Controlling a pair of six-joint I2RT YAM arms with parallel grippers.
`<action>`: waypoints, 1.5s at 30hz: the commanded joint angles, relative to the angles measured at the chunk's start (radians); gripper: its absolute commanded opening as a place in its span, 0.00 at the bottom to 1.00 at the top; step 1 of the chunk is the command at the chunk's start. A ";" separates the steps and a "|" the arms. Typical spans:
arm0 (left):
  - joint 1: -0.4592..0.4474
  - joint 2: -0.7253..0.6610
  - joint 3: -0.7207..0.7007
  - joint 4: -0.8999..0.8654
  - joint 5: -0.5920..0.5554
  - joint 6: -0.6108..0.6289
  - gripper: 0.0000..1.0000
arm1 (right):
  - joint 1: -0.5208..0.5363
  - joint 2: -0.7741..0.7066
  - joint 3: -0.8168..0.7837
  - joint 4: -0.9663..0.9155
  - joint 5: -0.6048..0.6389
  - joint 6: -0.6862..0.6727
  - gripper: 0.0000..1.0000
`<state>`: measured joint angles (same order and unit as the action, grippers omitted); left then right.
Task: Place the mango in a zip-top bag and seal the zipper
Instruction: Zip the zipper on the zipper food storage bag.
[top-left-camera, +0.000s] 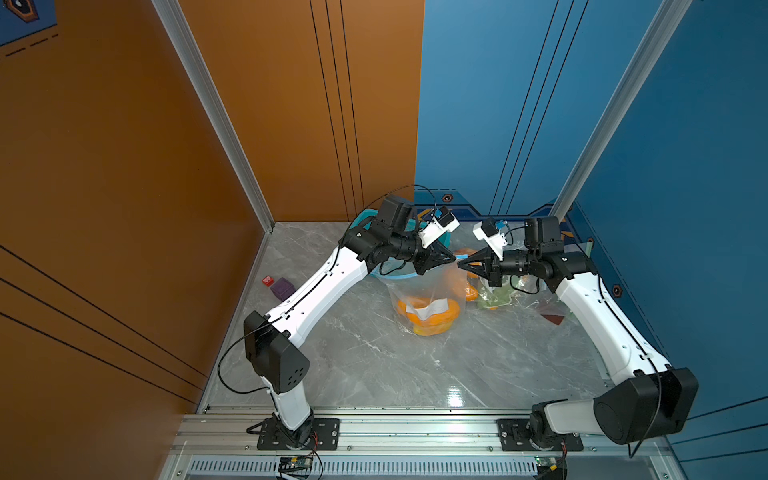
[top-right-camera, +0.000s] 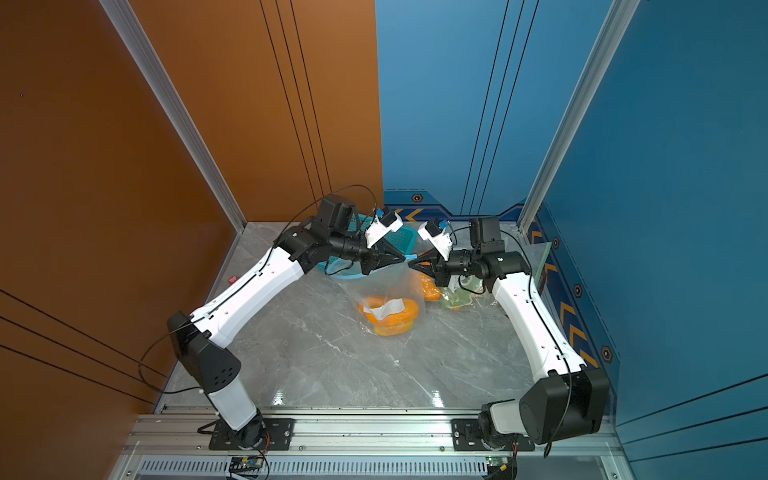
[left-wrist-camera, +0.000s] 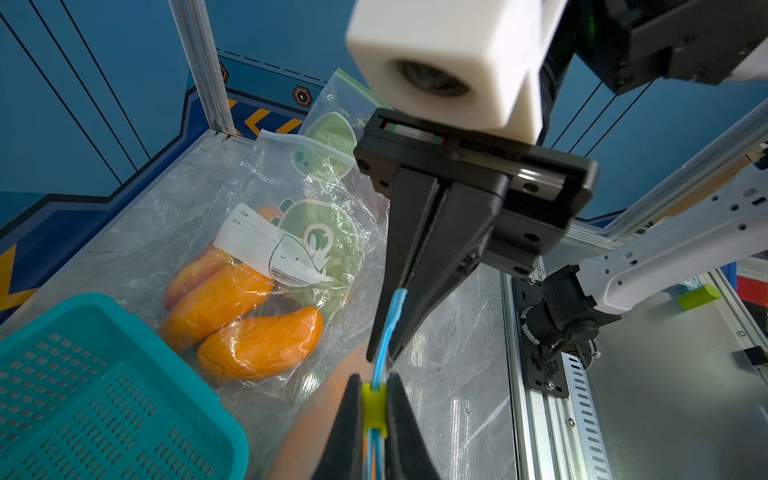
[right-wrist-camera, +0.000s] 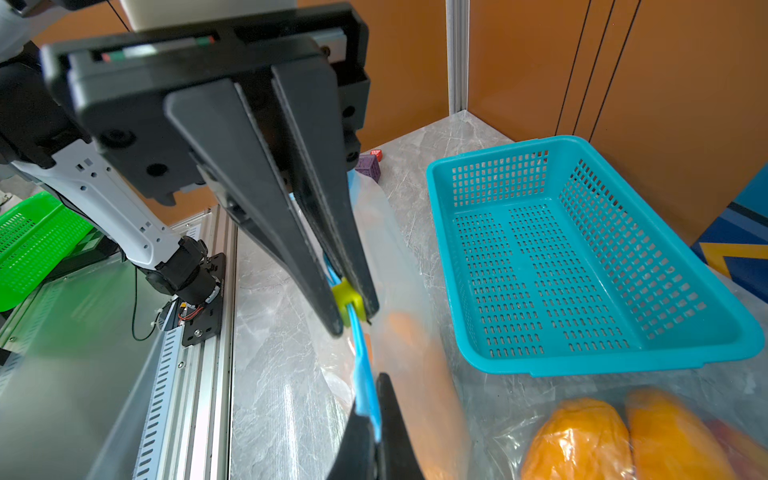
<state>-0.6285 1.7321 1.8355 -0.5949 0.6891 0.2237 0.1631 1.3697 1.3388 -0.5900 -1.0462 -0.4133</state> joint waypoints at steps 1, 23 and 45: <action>0.071 -0.082 -0.023 -0.042 -0.034 0.038 0.00 | -0.050 -0.026 -0.031 0.021 0.075 0.041 0.00; 0.226 -0.326 -0.295 -0.042 -0.048 0.089 0.01 | -0.132 -0.056 -0.098 0.061 0.080 0.078 0.00; 0.451 -0.520 -0.525 -0.092 -0.045 0.124 0.04 | -0.154 -0.084 -0.113 0.064 0.088 0.091 0.00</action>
<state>-0.2424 1.2499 1.3235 -0.6289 0.7189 0.3336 0.0631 1.3132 1.2392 -0.5148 -1.0500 -0.3389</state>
